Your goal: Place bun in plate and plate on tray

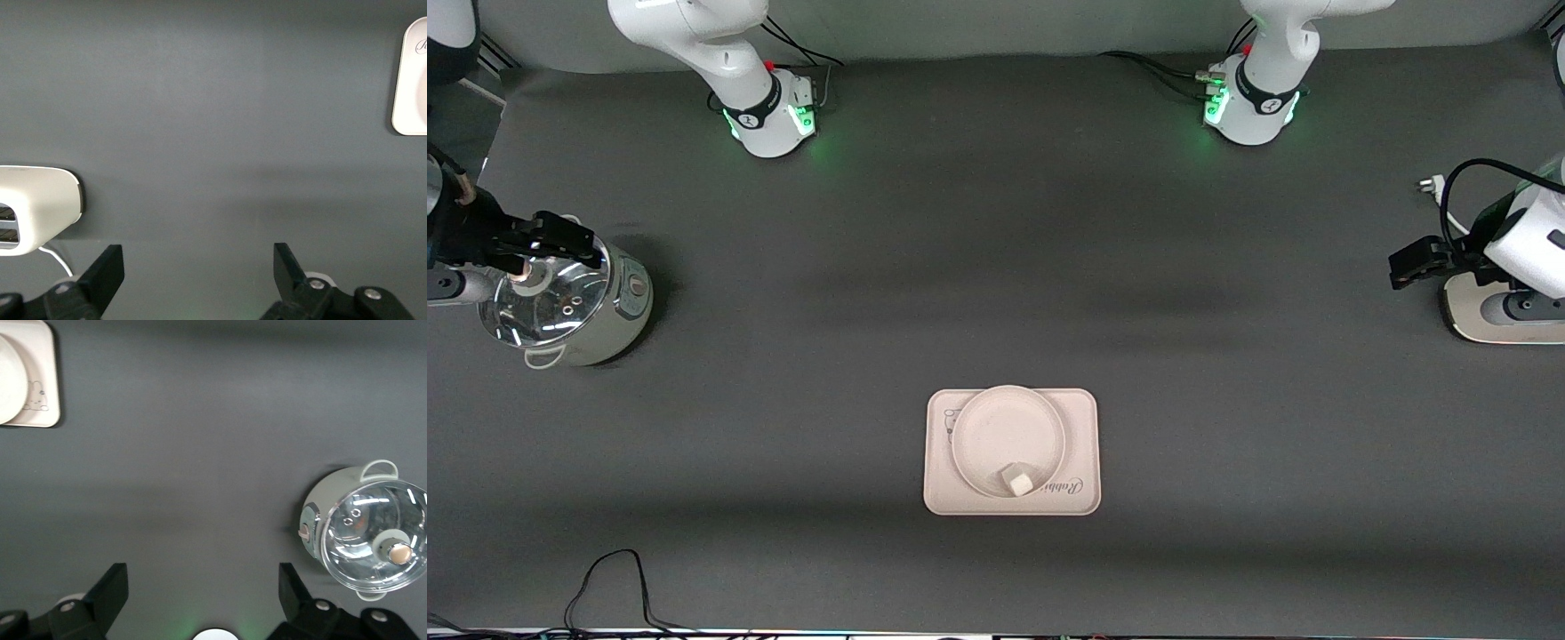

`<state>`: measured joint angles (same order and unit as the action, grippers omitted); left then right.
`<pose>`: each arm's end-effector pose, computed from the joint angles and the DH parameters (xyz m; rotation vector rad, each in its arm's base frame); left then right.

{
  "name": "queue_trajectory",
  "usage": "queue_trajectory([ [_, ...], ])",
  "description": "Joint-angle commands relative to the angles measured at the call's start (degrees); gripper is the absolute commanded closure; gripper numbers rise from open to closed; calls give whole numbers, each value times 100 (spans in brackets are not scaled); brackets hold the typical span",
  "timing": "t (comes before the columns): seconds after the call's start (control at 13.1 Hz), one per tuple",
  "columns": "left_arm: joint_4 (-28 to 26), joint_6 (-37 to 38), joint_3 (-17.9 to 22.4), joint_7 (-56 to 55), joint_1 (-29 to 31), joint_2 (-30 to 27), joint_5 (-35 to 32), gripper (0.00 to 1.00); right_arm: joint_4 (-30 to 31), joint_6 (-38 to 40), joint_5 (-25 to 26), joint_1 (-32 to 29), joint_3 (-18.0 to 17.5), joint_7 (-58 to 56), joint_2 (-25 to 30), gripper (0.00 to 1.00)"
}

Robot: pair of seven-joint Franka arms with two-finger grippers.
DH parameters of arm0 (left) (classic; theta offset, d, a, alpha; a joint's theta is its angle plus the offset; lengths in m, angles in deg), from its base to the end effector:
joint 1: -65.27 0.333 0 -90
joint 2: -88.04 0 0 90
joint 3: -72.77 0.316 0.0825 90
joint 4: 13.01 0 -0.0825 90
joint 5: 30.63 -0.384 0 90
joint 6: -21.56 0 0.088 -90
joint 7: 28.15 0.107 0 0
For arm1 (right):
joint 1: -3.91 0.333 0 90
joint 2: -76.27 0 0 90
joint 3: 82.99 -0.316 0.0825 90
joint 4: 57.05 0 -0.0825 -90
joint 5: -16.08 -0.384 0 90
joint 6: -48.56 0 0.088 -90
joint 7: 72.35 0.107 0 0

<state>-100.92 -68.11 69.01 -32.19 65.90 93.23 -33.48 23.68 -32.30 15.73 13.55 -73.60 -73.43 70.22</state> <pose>0.5796 -0.0247 0.5900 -3.0928 -0.0228 0.0879 0.5701 0.0088 0.6277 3.1269 0.0374 -0.1596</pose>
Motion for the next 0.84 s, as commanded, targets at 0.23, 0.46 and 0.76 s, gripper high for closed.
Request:
queue_trajectory([
  [0.23,134,73,33,79,-45,52,-14,0,470,-518,70,38,213,-112,87,0],
  [0.46,134,73,33,88,-28,52,-14,0,461,-510,70,38,204,-112,78,0],
  [0.76,134,100,33,79,7,52,-5,0,461,-501,70,38,204,-103,61,0],
])
